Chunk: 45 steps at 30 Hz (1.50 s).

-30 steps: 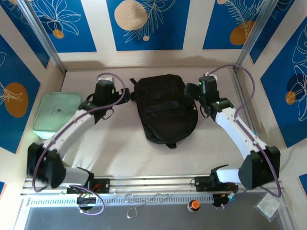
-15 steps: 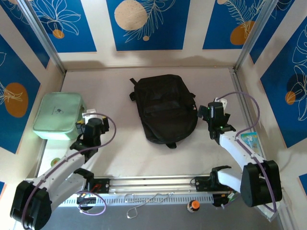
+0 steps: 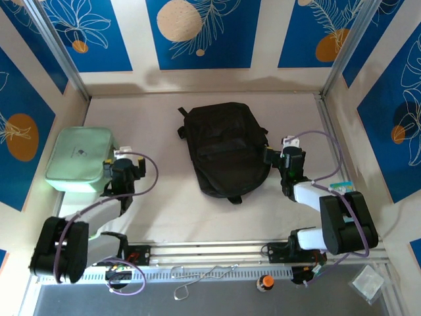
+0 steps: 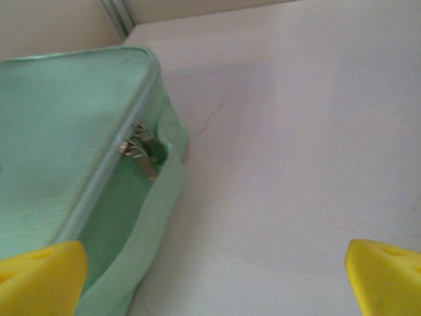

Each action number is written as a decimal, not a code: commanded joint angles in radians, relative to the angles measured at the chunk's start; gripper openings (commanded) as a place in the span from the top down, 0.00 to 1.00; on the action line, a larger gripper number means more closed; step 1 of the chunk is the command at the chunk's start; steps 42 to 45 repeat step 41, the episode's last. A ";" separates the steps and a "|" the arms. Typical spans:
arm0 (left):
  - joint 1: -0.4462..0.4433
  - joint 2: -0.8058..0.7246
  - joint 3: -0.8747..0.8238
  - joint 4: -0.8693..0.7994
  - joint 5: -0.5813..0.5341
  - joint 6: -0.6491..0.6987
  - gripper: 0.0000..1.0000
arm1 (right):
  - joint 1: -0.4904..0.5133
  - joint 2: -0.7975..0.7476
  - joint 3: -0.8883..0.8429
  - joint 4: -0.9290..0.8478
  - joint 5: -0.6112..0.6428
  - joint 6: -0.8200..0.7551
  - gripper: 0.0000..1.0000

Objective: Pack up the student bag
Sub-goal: Reset both arms

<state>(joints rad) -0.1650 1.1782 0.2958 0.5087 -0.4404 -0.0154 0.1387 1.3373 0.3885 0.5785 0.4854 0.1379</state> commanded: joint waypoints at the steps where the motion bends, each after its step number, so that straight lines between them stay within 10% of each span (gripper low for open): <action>1: 0.055 0.038 -0.024 0.198 0.261 0.046 0.01 | -0.015 0.026 -0.033 0.217 -0.113 -0.071 0.01; 16: 0.102 0.397 -0.011 0.621 0.421 0.069 0.00 | -0.045 0.194 -0.032 0.364 -0.138 -0.056 0.01; 23: 0.098 0.384 0.045 0.490 0.283 0.025 0.00 | -0.099 0.189 0.007 0.276 -0.184 0.000 0.01; 45: 0.096 0.390 0.088 0.415 0.378 0.063 0.00 | -0.101 0.189 0.009 0.271 -0.186 0.002 0.01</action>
